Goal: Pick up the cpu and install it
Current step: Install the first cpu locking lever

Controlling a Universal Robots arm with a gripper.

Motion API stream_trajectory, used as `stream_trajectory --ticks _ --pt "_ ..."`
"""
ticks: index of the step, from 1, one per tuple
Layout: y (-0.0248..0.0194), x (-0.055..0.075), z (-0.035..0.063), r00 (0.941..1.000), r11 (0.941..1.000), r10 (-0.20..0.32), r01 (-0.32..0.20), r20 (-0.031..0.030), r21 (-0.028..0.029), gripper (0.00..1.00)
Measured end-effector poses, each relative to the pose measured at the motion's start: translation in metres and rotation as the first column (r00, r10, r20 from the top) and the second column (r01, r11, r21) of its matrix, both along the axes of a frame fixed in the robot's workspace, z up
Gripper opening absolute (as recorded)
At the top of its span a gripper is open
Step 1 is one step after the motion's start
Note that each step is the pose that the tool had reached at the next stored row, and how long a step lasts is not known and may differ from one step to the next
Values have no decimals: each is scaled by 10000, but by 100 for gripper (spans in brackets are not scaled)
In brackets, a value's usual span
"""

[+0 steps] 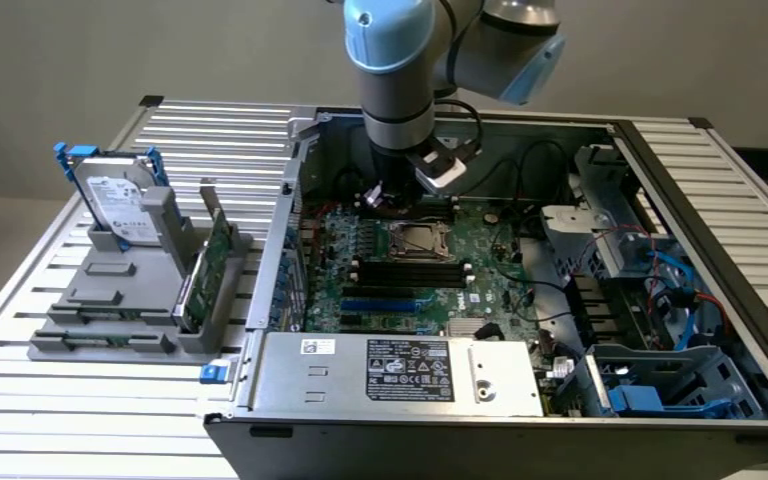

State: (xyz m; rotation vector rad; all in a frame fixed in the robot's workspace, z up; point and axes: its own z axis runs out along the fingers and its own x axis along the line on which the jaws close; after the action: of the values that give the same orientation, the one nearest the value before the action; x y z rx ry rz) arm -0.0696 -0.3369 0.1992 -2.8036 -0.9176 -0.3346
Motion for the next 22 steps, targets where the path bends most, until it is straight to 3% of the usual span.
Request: stream_trajectory --ticks 2,14,17,22 --pt "-2 7 2 10000 10000 -5 5 -53 -16 11" --pt "37 49 0 9997 10000 -17 17 -230 -18 11" --pt "71 50 -5 9995 10000 -23 23 -304 10 11" --pt "80 53 -1 9990 10000 -28 27 -436 -17 11"
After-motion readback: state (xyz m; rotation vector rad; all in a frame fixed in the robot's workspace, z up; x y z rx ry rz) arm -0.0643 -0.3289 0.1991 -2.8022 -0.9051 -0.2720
